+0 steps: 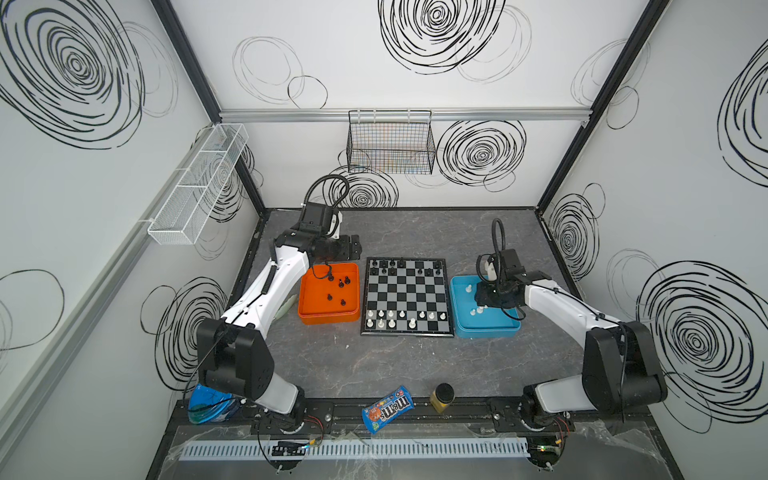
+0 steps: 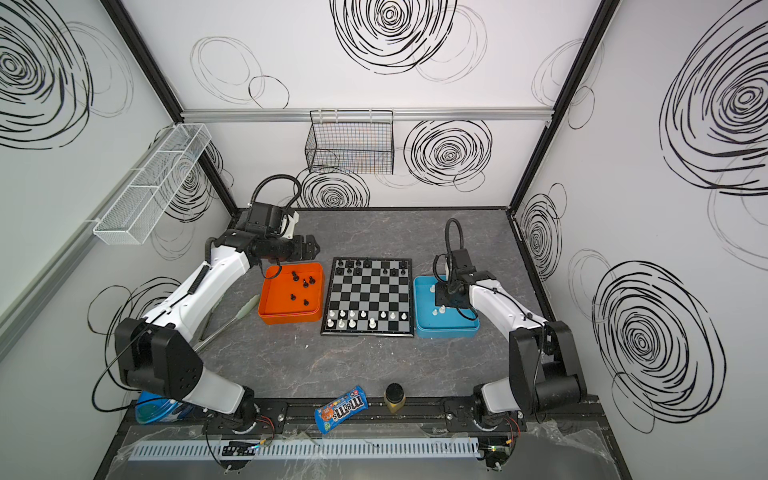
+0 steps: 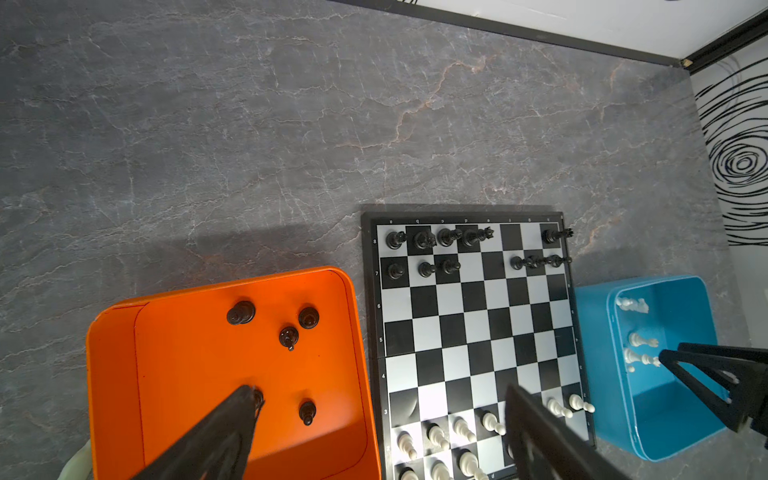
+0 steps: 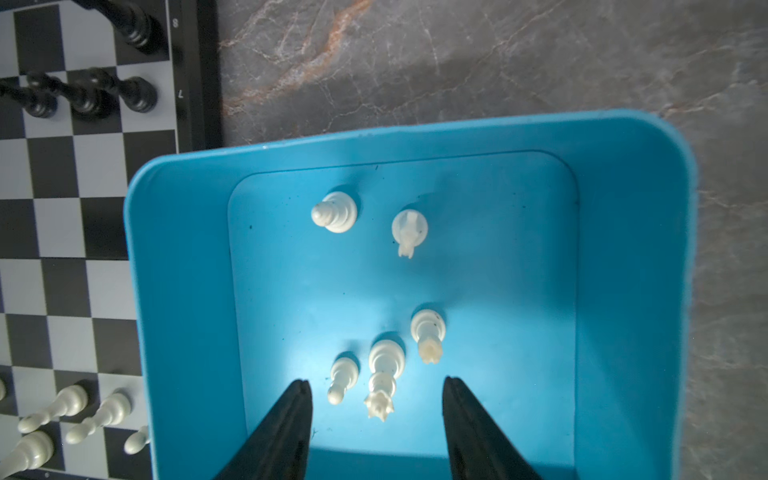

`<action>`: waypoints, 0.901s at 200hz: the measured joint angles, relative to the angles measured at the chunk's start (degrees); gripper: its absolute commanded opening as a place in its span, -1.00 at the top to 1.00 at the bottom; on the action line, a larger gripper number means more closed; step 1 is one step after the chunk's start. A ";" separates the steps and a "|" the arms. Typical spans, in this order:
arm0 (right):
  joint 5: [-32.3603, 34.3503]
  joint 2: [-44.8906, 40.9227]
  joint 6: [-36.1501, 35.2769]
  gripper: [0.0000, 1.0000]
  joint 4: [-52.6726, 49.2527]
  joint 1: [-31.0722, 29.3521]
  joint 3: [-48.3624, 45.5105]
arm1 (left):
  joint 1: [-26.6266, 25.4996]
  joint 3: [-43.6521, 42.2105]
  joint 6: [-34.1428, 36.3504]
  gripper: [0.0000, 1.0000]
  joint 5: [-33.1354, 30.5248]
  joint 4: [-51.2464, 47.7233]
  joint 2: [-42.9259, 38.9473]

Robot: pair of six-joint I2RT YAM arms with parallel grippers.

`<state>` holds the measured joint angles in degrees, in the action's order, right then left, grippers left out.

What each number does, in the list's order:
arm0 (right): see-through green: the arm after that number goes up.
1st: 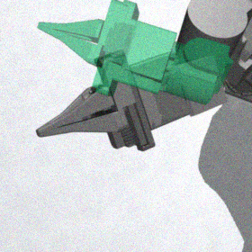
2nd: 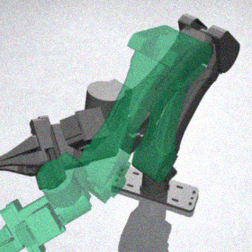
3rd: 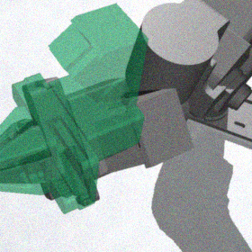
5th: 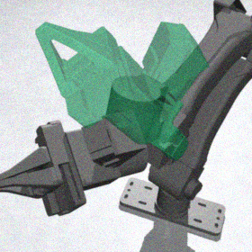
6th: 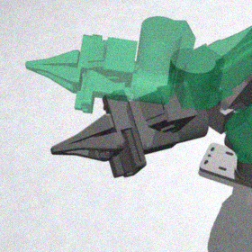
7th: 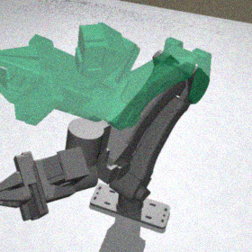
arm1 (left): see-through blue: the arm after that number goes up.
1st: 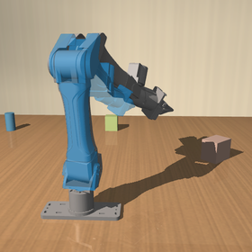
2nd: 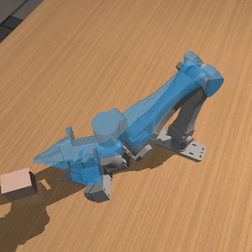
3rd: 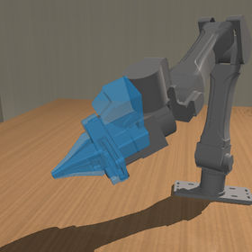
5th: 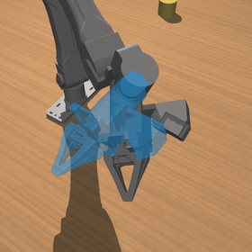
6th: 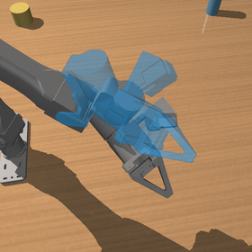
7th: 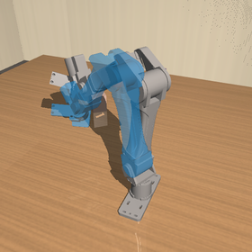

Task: Set up the chess pieces on the board
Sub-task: 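Lower the right gripper onto a white piece in the blue tray and close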

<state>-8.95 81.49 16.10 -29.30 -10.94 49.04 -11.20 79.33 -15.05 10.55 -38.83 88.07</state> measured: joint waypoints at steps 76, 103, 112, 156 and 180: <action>-0.04 1.79 0.04 0.28 0.02 -1.49 0.11 | 0.00 -0.33 0.07 -0.92 0.66 0.00 0.66; -0.02 1.99 0.22 0.29 0.02 -1.92 0.11 | -0.04 -0.37 0.07 -0.92 0.79 0.00 0.98; 0.00 2.05 0.26 0.29 0.02 -1.99 0.09 | -0.11 -0.37 0.04 -0.92 0.81 0.02 1.05; 0.63 2.62 0.63 0.25 0.04 -2.08 -0.07 | -0.72 -1.27 0.04 -0.92 0.81 0.42 1.07; 0.96 3.21 0.66 0.25 0.02 -2.08 -0.07 | -1.03 -1.68 0.02 -0.92 0.81 0.50 1.09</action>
<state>-7.99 84.71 16.75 -29.28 -13.02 48.97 -12.23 77.65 -15.03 11.35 -38.33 89.17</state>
